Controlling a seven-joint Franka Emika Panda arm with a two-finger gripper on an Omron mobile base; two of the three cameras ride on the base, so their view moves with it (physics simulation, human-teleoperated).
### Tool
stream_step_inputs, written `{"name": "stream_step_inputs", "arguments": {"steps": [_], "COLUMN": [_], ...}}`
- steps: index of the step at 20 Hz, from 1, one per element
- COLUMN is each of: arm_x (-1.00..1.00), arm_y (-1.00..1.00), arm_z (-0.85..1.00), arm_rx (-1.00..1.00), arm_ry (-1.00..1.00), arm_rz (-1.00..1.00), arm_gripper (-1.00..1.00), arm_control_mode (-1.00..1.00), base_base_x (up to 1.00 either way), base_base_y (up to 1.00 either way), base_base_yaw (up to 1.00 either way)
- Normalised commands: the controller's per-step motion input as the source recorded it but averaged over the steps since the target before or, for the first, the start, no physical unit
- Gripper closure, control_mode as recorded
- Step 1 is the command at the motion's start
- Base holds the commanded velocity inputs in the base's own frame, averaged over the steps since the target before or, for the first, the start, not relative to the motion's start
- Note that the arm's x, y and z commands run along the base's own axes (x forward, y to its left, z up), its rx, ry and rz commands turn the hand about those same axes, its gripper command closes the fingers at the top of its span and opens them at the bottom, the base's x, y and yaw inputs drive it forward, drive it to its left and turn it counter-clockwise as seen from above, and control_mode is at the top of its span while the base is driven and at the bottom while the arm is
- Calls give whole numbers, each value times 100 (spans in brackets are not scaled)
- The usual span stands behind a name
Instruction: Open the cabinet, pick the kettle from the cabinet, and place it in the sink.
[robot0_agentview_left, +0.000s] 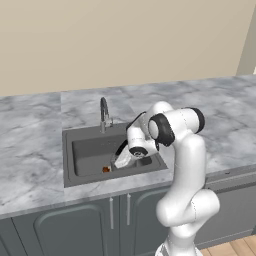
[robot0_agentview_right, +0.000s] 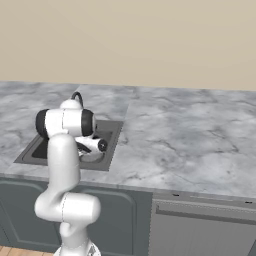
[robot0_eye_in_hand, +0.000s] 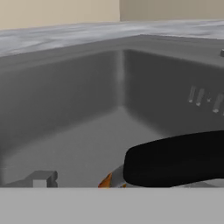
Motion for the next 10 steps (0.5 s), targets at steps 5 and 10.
{"name": "stream_step_inputs", "arguments": {"steps": [5, 10], "arm_x": [-4, -1], "arm_y": [-28, -28], "arm_z": [-18, -11], "arm_rx": [-13, -14], "arm_ry": [6, 12], "arm_rz": [-18, -19], "arm_gripper": [-100, -100], "arm_control_mode": [-100, -100], "base_base_x": [0, 0], "base_base_y": [0, 0], "base_base_yaw": [0, 0]}}
